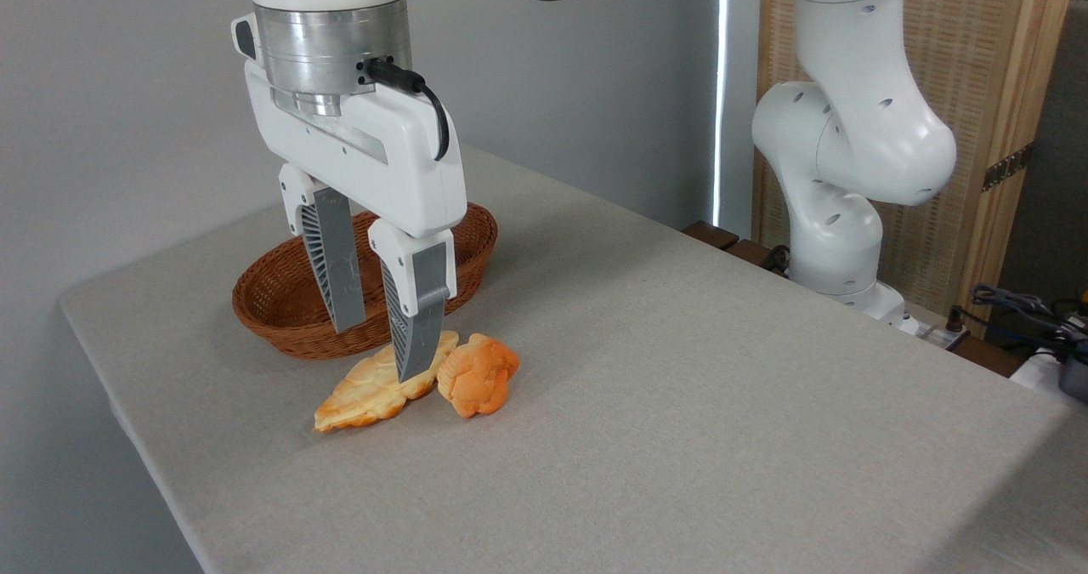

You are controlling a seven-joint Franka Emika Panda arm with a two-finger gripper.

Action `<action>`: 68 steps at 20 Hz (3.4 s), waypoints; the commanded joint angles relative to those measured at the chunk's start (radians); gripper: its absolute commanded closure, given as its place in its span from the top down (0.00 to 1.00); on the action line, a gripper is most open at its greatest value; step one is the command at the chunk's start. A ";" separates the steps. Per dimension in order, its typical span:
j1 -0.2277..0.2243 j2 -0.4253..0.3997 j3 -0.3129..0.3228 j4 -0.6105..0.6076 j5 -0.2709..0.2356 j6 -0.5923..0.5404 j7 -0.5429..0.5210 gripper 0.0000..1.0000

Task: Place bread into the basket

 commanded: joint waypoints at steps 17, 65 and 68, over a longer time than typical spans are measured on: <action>-0.012 0.000 0.014 0.013 -0.013 -0.088 0.015 1.00; -0.217 -0.120 0.008 -0.526 -0.010 0.186 0.020 0.80; -0.223 -0.115 0.010 -0.526 -0.010 0.188 0.023 0.53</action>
